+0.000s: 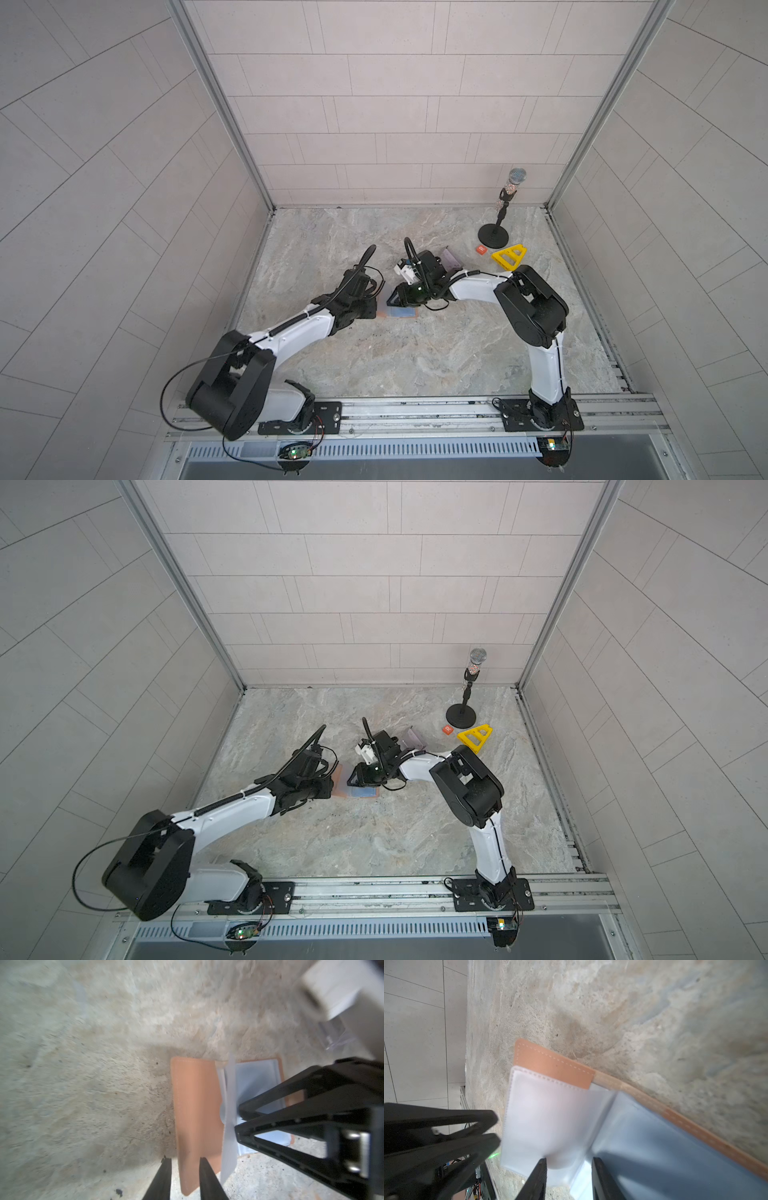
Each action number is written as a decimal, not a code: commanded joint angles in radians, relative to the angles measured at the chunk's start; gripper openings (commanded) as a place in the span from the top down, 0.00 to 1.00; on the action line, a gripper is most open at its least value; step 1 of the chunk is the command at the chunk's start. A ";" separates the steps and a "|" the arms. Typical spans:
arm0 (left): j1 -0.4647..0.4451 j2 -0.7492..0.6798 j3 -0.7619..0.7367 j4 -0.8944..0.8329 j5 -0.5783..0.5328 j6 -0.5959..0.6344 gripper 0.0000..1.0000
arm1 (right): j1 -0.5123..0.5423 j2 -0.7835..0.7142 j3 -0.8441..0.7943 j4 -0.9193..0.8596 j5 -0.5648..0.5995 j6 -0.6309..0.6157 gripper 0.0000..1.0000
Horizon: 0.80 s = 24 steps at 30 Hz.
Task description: Put the credit cards into the card holder
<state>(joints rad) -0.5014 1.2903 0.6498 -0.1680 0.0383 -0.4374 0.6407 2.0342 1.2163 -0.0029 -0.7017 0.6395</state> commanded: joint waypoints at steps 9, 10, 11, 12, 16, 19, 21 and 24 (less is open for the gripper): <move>0.000 -0.084 0.005 0.107 0.177 -0.006 0.60 | 0.022 0.063 0.042 -0.101 0.091 -0.034 0.59; 0.000 -0.059 0.009 0.124 0.196 -0.019 0.60 | 0.023 0.063 0.043 -0.104 0.092 -0.036 0.59; 0.002 -0.036 0.015 0.137 0.213 -0.030 0.61 | 0.024 0.061 0.042 -0.107 0.095 -0.037 0.60; 0.002 -0.008 0.021 0.156 0.238 -0.044 0.62 | 0.024 0.060 0.041 -0.110 0.099 -0.038 0.60; 0.015 0.109 0.055 0.180 0.285 -0.077 0.72 | 0.025 0.055 0.033 -0.114 0.108 -0.041 0.61; 0.038 0.188 0.059 0.230 0.320 -0.106 0.79 | 0.025 0.054 0.031 -0.115 0.110 -0.041 0.63; 0.047 0.228 0.055 0.263 0.320 -0.118 0.82 | 0.025 0.053 0.029 -0.115 0.111 -0.041 0.64; 0.054 0.281 0.054 0.274 0.296 -0.119 0.85 | 0.025 0.044 0.025 -0.117 0.115 -0.043 0.66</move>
<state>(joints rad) -0.4549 1.5391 0.6861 0.0532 0.3275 -0.5381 0.6601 2.0575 1.2659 -0.0498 -0.6468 0.6060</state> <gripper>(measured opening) 0.149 0.343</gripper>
